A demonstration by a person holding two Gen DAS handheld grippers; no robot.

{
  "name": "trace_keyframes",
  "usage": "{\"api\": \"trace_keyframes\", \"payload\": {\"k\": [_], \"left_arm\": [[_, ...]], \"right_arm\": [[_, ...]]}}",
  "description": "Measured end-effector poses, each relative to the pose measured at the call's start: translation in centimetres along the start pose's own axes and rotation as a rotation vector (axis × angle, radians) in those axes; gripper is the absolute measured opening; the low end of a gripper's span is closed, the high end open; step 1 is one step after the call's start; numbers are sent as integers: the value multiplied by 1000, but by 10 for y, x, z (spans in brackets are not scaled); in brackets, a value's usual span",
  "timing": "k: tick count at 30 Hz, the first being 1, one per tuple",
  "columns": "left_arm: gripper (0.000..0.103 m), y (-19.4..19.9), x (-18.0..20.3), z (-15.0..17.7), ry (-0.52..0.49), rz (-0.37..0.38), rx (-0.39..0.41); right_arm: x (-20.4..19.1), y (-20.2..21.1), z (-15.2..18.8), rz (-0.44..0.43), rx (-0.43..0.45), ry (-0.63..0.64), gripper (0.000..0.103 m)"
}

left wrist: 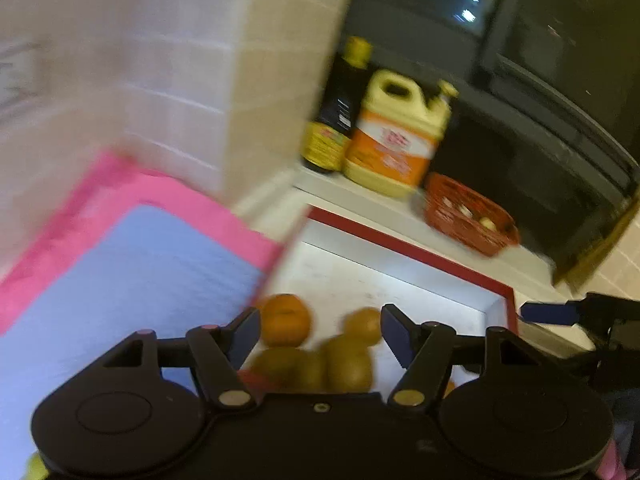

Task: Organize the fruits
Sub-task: 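Move both open tools back over the mat toward the remaining fruits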

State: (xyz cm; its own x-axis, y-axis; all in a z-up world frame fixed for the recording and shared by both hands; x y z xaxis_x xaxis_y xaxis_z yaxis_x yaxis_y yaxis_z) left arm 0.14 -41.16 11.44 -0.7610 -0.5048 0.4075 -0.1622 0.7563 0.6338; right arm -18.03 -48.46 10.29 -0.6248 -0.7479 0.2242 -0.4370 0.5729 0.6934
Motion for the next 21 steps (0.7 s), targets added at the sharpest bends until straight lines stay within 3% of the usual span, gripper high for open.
{"api": "trace_keyframes", "payload": {"k": [8, 11, 21], "left_arm": [[78, 94, -77, 11, 102, -301, 168], [78, 121, -103, 18, 125, -373, 202], [78, 174, -183, 44, 234, -466, 216]], "right_arm": [[-77, 9, -36, -73, 65, 122, 97], [-112, 6, -43, -110, 66, 171, 97], [-214, -13, -73, -223, 61, 308, 97]]}}
Point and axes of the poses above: each gripper's, at about its wrist camera, not at the fingertips, and y roughly against the way its jaws point, x to its right, z to its underside, the point moved 5 cm from there along -y, roughly the way its jaws point, and after that the axes turned 14 degrees about y, right-handed, at the moved point
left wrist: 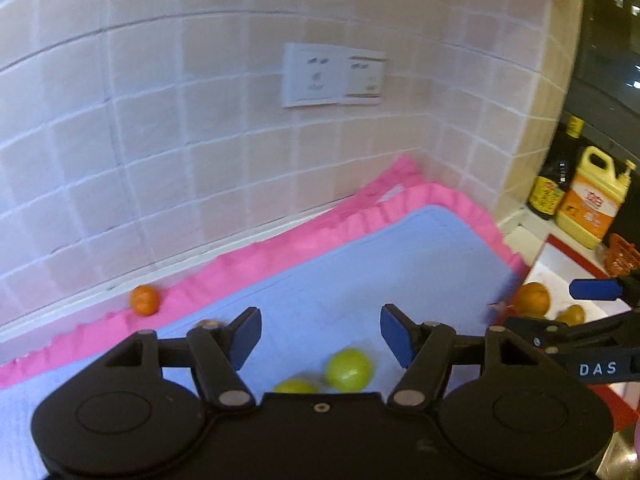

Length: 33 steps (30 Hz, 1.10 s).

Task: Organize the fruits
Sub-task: 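Move both open tools back over the mat toward the remaining fruits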

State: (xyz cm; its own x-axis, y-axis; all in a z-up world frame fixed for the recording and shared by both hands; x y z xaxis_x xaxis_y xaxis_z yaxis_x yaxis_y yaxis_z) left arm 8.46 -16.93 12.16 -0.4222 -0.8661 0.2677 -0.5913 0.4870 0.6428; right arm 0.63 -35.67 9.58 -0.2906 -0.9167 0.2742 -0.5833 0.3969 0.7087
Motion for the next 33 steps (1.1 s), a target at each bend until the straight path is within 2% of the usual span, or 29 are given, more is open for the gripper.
{"api": "trace_keyframes", "payload": {"k": [5, 8, 10, 13, 16, 19, 22, 24, 27, 33], "left_arm": [[78, -13, -49, 9, 31, 1, -29], [78, -29, -80, 23, 47, 55, -96], [73, -41, -97, 33, 68, 93, -152], [73, -54, -114, 46, 104, 142, -206], [73, -65, -125, 50, 124, 110, -209], [73, -70, -139, 41, 177, 98, -196], [73, -77, -146, 23, 197, 76, -163], [73, -82, -150, 12, 217, 67, -142], [72, -97, -150, 0, 235, 69, -144], [73, -132, -132, -5, 200, 82, -191]], "right_arm": [[-26, -36, -14, -100, -38, -8, 97], [-35, -61, -13, -140, -85, -20, 97], [-42, -78, -11, -160, -116, -17, 93], [-55, -101, -7, -200, -162, -13, 88], [-62, -111, -7, -220, -177, -9, 86], [-67, -114, -10, -252, -171, -15, 86], [-73, -118, -11, -260, -175, -14, 85], [-75, -122, -10, -267, -181, -22, 80], [-75, -131, -6, -290, -199, -68, 76], [-80, -148, 0, -338, -224, -156, 76]]}}
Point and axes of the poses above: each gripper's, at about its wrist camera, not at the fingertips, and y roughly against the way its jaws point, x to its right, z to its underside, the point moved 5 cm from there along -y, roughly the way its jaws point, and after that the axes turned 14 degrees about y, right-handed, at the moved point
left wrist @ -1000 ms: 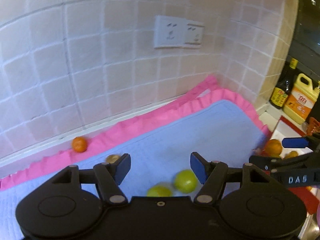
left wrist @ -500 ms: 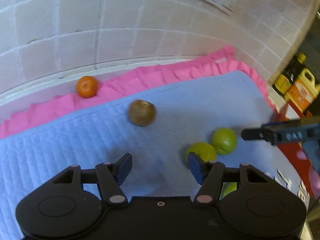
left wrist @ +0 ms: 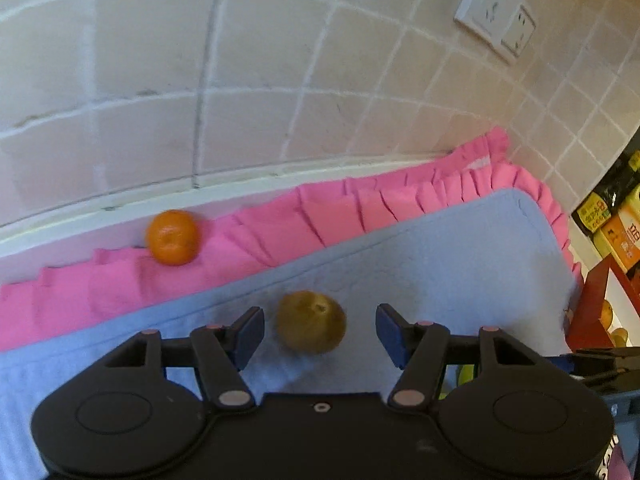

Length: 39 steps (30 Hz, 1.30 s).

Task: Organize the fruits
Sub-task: 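Move both open tools back over the mat toward the remaining fruits, then grasp a kiwi with the left tool while the right tool grasps a green apple, then carry the kiwi and green apple into the tray and open both tools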

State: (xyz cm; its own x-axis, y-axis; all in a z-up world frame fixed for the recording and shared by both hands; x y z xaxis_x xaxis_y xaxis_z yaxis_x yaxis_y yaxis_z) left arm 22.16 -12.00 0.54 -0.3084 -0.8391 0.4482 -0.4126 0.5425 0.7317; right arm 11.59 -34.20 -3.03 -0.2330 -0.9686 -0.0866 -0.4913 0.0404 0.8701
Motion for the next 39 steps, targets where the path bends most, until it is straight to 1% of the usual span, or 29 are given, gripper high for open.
{"api": "trace_keyframes", "payload": {"k": [1, 2, 3, 7, 9, 10, 11, 13, 14, 16, 18, 21, 23, 26, 29, 33, 37, 39], "left_arm": [[72, -7, 1, 0, 0, 1, -20], [73, -12, 2, 1, 4, 4, -34], [73, -17, 2, 1, 6, 0, -35], [72, -22, 5, 0, -36, -32, -21], [66, -22, 7, 1, -56, -44, -14], [60, -22, 8, 1, -73, -61, -8], [56, -22, 8, 1, -87, -77, -3], [48, -23, 9, 2, -111, -113, 11], [47, -23, 9, 2, -120, -120, 14], [44, -22, 10, 2, -127, -127, 19], [42, -18, 12, 1, -137, -129, 31], [42, -1, 23, 0, -128, -79, 62], [42, 15, 40, -1, -143, -49, 87], [42, 35, 79, 0, -206, -16, 125], [42, 43, 128, 6, -261, 61, 133], [42, 37, 201, 29, -340, 188, 97], [42, 20, 279, 69, -425, 331, 16], [42, 12, 310, 91, -464, 391, -32]], "right_arm": [[-1, -2, 1, -1, -4, 0, 75], [-2, -4, 1, -1, -6, -1, 73], [-2, -6, 1, -2, -8, -3, 70], [-2, -12, 1, -4, -6, -16, 69], [0, -14, 2, -3, -9, -19, 66], [0, -16, 3, -2, -11, -19, 63], [0, -18, 3, -4, -16, -20, 62], [-2, -21, 2, -13, -20, -16, 55], [-3, -21, 2, -15, -16, -14, 53], [-3, -19, 2, -11, -7, -17, 53], [-1, -14, 4, -22, 3, -25, 52], [4, 7, 5, -27, 53, -46, 52], [10, 28, 6, -14, 99, -56, 52], [28, 70, 11, 12, 185, -82, 52], [56, 111, 24, 63, 255, -118, 52], [111, 161, 56, 176, 316, -197, 52], [177, 203, 98, 308, 333, -297, 52], [211, 221, 119, 371, 333, -347, 52]]}}
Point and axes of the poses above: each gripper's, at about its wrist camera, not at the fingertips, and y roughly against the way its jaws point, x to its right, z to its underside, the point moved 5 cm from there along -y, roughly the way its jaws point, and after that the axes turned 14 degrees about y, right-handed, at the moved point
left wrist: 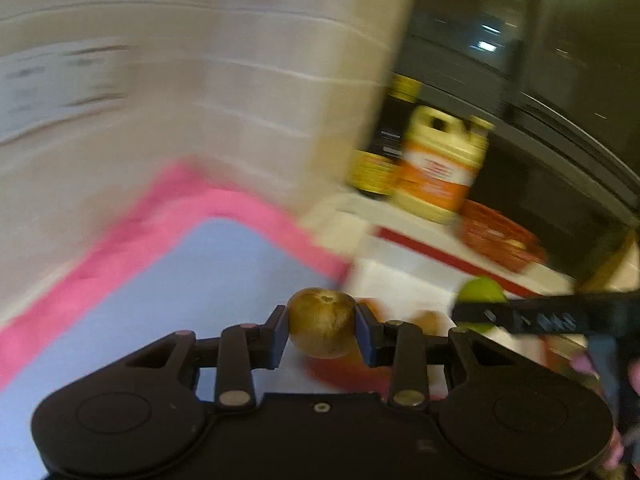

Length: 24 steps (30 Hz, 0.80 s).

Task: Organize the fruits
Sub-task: 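Carry the kiwi and green apple into the tray and open both tools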

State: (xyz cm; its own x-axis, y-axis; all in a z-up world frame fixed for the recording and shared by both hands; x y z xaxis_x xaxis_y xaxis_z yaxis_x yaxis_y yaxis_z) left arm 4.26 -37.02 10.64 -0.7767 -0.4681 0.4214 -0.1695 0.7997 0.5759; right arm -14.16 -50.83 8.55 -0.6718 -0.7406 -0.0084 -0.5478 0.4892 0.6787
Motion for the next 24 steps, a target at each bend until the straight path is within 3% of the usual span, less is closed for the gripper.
{"api": "trace_keyframes", "payload": {"k": [4, 9, 19, 24], "left_arm": [[42, -44, 66, 22, -88, 112, -101], [42, -88, 117, 52, -178, 162, -214], [43, -136, 128, 89, -266, 109, -352], [43, -140, 124, 89, -257, 95, -357]], "right_arm": [[68, -1, 9, 104, -17, -66, 52], [121, -27, 25, 97, -89, -135, 52], [143, -70, 50, 97, -177, -162, 52], [145, -76, 53, 106, -196, -144, 52]]}}
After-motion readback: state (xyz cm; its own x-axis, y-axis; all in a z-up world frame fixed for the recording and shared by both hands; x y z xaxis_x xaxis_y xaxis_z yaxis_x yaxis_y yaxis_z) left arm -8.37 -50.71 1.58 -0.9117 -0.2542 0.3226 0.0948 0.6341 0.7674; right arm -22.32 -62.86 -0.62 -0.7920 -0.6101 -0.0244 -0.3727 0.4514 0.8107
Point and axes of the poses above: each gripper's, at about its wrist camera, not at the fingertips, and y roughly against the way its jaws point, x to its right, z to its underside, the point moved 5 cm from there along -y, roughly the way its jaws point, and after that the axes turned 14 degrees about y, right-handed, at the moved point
